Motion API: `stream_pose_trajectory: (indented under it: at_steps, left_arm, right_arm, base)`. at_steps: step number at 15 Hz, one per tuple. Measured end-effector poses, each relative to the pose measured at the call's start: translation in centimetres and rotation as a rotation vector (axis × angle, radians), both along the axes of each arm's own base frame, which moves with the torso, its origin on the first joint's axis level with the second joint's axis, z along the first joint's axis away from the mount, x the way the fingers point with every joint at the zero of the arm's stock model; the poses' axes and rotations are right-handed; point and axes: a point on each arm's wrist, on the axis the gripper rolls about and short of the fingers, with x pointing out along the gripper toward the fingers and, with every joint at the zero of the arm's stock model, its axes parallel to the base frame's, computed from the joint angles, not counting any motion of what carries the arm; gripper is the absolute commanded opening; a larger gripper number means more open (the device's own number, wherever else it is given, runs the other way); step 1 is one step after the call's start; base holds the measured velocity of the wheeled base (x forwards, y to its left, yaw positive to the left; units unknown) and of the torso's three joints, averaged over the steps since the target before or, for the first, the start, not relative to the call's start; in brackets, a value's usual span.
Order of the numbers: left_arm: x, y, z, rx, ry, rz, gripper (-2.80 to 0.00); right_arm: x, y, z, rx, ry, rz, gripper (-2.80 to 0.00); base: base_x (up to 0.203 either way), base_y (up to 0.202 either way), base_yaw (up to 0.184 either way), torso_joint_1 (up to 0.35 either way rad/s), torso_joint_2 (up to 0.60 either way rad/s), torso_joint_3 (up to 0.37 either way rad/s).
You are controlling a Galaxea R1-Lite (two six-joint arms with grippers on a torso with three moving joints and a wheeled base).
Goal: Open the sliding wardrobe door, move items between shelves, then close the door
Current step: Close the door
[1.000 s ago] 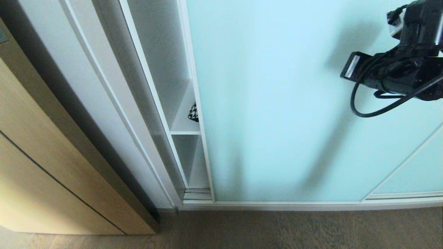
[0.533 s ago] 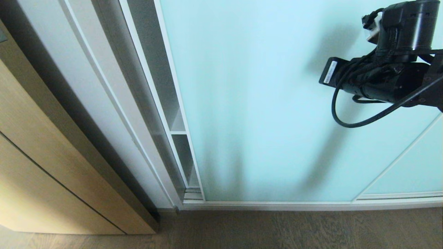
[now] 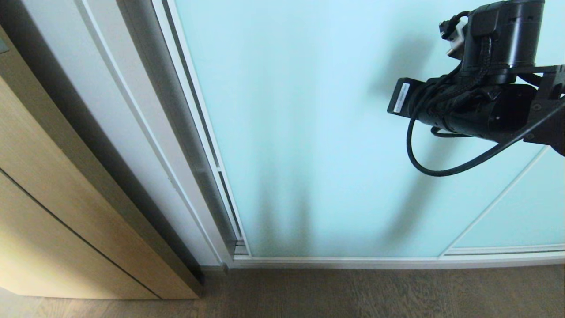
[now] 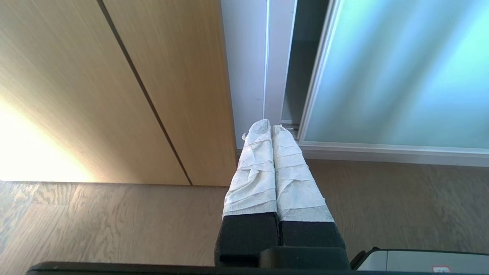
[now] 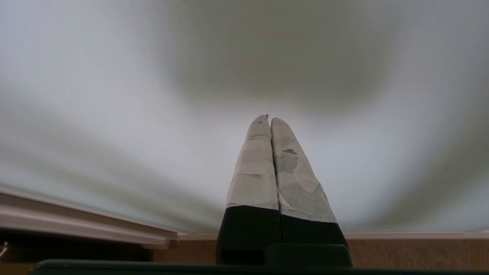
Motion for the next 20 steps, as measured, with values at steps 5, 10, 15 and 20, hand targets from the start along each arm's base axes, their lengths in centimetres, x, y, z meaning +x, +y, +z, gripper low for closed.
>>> stream_pose_trajectory:
  at_steps: [5, 10, 15, 20]
  left_arm:
    - [0.0, 0.0, 0.0, 0.000, 0.000, 0.000, -2.80]
    - [0.0, 0.0, 0.0, 0.000, 0.000, 0.000, -2.80]
    - [0.0, 0.0, 0.0, 0.000, 0.000, 0.000, -2.80]
    - [0.0, 0.0, 0.0, 0.000, 0.000, -0.001, -2.80]
  right_arm:
    - [-0.6, 1.2, -0.3, -0.004, 0.003, 0.026, -2.80]
    - [-1.0, 1.8, -0.4, -0.009, 0.011, 0.046, -2.80]
    - [-1.7, 2.8, -0.4, -0.015, 0.013, 0.083, -2.80]
    - [-1.6, 3.4, -0.7, -0.017, 0.022, 0.097, -2.80]
  base:
    - [0.000, 0.000, 0.000, 0.000, 0.00, 0.000]
    - [0.000, 0.000, 0.000, 0.000, 0.00, 0.000]
    - [0.000, 0.000, 0.000, 0.000, 0.00, 0.000]
    - [0.000, 0.000, 0.000, 0.000, 0.00, 0.000]
